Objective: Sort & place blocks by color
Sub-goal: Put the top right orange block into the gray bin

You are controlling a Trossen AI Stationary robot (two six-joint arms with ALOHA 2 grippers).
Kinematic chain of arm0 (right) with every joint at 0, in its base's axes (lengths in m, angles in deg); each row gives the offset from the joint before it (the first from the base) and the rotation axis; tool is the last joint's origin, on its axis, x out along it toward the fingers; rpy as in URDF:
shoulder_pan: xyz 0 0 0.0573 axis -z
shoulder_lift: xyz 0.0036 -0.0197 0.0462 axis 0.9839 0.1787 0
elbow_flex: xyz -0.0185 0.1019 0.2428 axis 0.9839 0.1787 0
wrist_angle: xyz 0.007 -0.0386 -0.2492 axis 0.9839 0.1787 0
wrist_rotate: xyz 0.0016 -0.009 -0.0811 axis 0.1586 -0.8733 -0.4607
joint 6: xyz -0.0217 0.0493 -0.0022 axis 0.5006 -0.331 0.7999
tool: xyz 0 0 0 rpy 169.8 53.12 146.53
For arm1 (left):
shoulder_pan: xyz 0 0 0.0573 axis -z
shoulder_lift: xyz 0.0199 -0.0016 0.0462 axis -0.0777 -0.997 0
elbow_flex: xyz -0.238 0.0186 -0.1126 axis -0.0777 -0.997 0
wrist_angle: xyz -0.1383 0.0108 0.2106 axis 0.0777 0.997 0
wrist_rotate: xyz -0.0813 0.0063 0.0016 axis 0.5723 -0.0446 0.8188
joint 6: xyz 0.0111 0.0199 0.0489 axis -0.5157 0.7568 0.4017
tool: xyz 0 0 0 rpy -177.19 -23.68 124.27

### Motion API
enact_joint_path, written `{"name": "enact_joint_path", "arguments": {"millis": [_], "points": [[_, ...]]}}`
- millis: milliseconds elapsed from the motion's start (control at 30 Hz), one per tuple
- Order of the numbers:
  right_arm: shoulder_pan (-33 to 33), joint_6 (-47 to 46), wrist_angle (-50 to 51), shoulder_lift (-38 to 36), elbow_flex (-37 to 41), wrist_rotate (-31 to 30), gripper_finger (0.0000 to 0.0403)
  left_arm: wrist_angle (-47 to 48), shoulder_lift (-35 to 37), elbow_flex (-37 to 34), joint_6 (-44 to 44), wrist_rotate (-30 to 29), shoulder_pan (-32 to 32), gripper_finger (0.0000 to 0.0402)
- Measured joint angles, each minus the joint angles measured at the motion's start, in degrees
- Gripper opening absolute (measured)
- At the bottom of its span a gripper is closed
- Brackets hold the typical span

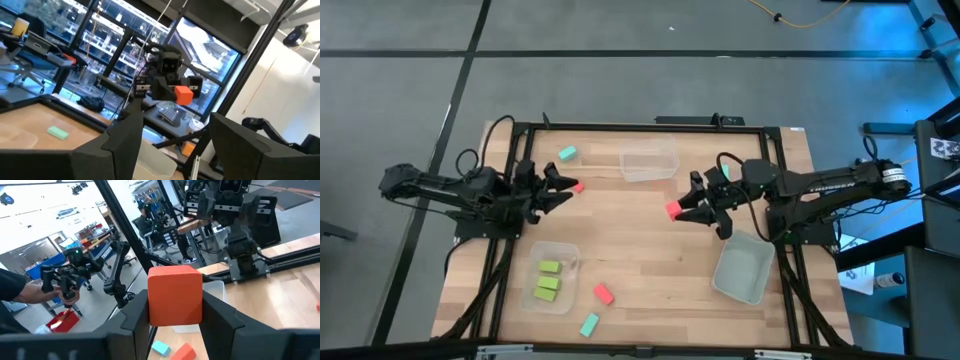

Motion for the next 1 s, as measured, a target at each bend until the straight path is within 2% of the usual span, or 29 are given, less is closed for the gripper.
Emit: {"name": "enact_joint_path", "arguments": {"millis": [433, 767, 900, 1000], "points": [[0.0, -0.5, 2.8, -0.1, 0.0, 1.6, 0.0134, -3.6, -5.1, 0.0, 0.1, -3.7, 5.1, 0.0221], [-5.7, 1.5, 27.0, -0.1, -9.9, 2.3, 0.0134, -4.0, -5.1, 0.0, 0.1, -7.0, 6.9, 0.0221], [-11.3, -2.2, 38.7, -0.2, -13.8, 2.0, 0.0134, -3.9, -5.1, 0.0, 0.4, -7.3, 7.4, 0.0221], [-16.2, -6.9, 43.4, -0.2, -14.1, 1.5, 0.0134, -3.9, -5.1, 0.0, 1.4, -8.1, 7.4, 0.0221]]}}
